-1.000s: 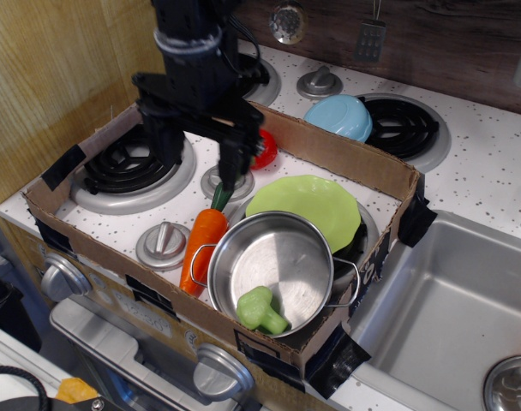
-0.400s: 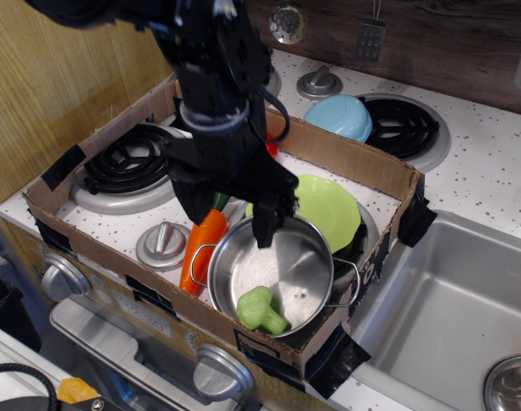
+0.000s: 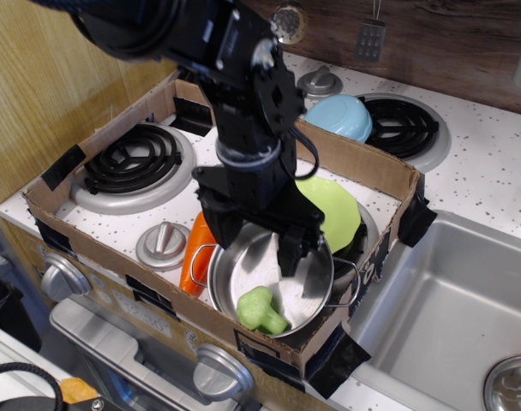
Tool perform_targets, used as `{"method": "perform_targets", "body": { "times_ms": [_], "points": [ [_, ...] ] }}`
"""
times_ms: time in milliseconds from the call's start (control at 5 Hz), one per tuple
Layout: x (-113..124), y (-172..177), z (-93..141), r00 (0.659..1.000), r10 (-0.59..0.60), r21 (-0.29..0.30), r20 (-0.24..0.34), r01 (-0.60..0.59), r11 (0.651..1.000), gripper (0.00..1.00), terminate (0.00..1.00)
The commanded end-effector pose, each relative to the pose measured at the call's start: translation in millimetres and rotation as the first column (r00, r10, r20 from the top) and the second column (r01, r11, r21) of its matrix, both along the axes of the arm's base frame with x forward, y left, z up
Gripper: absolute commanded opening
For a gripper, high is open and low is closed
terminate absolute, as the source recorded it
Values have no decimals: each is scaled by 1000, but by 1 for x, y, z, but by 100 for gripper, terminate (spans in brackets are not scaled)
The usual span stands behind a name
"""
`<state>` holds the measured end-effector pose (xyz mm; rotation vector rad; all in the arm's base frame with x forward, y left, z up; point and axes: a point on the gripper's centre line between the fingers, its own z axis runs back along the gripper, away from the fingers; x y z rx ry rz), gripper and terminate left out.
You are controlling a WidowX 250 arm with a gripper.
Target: Take broccoli out of pan
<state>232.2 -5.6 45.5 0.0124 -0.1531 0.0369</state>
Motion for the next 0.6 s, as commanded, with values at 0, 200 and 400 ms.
{"method": "perform_targets", "body": {
  "times_ms": [0, 200, 400],
  "points": [
    [-10, -13, -7, 996, 76, -15, 37, -76, 997, 100, 0],
    [-17, -21, -13, 994, 97, -33, 46, -95, 995, 100, 0],
    [-9, -23, -27, 997, 32, -42, 77, -29, 999, 0, 0]
  ]
}}
